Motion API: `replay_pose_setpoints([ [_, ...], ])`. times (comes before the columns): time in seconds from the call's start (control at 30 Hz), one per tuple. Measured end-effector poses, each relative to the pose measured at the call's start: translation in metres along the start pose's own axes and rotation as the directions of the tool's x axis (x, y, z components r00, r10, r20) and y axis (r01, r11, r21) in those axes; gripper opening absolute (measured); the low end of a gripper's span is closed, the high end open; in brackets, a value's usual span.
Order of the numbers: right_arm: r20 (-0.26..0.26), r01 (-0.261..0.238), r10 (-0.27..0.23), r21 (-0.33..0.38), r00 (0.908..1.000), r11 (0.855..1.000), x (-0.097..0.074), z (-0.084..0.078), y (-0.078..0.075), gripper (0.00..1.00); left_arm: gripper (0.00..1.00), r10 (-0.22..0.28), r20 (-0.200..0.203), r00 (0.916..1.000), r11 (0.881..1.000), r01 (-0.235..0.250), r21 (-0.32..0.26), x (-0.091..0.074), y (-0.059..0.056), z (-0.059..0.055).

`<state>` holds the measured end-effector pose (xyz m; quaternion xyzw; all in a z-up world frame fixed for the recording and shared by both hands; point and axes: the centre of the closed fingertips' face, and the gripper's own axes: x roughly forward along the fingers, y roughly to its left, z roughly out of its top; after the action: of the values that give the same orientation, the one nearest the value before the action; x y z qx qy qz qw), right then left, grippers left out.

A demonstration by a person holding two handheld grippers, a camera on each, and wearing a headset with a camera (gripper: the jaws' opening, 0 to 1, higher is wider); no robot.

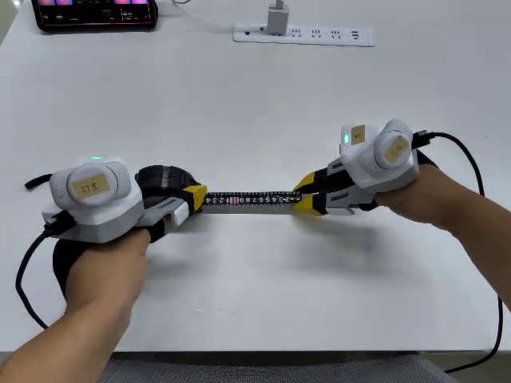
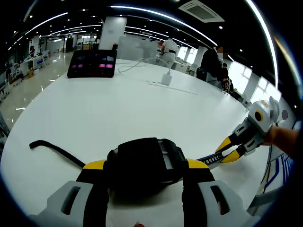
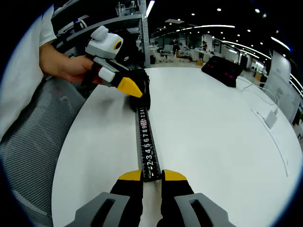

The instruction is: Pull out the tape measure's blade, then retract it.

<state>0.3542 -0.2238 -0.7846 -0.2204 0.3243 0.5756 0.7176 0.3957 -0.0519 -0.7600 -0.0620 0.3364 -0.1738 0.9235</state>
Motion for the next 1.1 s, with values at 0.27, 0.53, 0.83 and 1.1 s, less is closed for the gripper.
replay_pose_setpoints([
  [0.27, 0.010, -0.006, 0.006, -0.004, 0.9999, 1.000, 0.007, 0.006, 0.001, 0.10, 0.58, -0.001, 0.001, 1.0000, 1.000, 0.001, -0.001, 0.000, 0.000, 0.000],
  [0.53, 0.020, -0.010, 0.010, -0.007, 0.9998, 1.000, 0.012, 0.013, 0.001, 0.10, 0.58, -0.002, 0.002, 1.0000, 1.000, 0.002, -0.006, 0.000, 0.000, 0.000],
  [0.83, 0.027, -0.014, 0.014, -0.007, 0.9995, 1.000, 0.017, 0.019, 0.002, 0.10, 0.58, -0.003, 0.001, 1.0000, 1.000, 0.003, -0.008, 0.000, 0.000, 0.000],
  [1.1, 0.037, -0.019, 0.019, -0.002, 0.9991, 1.000, 0.023, 0.026, 0.003, 0.10, 0.58, -0.004, 0.000, 1.0000, 1.000, 0.004, -0.011, 0.000, 0.000, 0.000],
])
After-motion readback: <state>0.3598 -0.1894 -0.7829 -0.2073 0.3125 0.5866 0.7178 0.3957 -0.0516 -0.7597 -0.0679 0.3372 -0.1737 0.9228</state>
